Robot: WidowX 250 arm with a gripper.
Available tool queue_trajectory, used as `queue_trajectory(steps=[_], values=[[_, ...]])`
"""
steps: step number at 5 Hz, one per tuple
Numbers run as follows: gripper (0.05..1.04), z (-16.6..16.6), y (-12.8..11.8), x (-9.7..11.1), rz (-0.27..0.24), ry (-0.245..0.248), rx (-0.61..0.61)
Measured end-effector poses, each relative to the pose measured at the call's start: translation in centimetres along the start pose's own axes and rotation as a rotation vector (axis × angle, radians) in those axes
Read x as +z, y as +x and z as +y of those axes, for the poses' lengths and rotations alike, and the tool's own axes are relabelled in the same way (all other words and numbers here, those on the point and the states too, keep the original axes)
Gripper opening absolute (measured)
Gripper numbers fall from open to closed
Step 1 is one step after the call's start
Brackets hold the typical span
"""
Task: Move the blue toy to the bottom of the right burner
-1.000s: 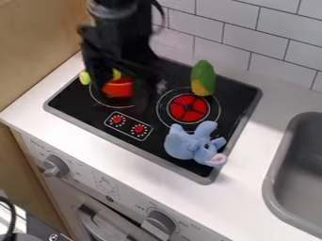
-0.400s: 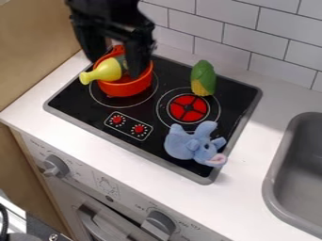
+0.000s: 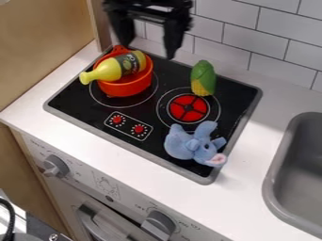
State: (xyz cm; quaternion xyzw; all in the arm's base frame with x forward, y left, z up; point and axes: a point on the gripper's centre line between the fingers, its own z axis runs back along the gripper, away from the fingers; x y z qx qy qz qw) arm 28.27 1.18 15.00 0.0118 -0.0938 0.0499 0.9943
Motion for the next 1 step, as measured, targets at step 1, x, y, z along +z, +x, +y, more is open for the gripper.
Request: queue_trajectory(steps=[1], values=[[1.0, -1.0, 0.53, -0.19, -0.001, 0.01, 0.014]])
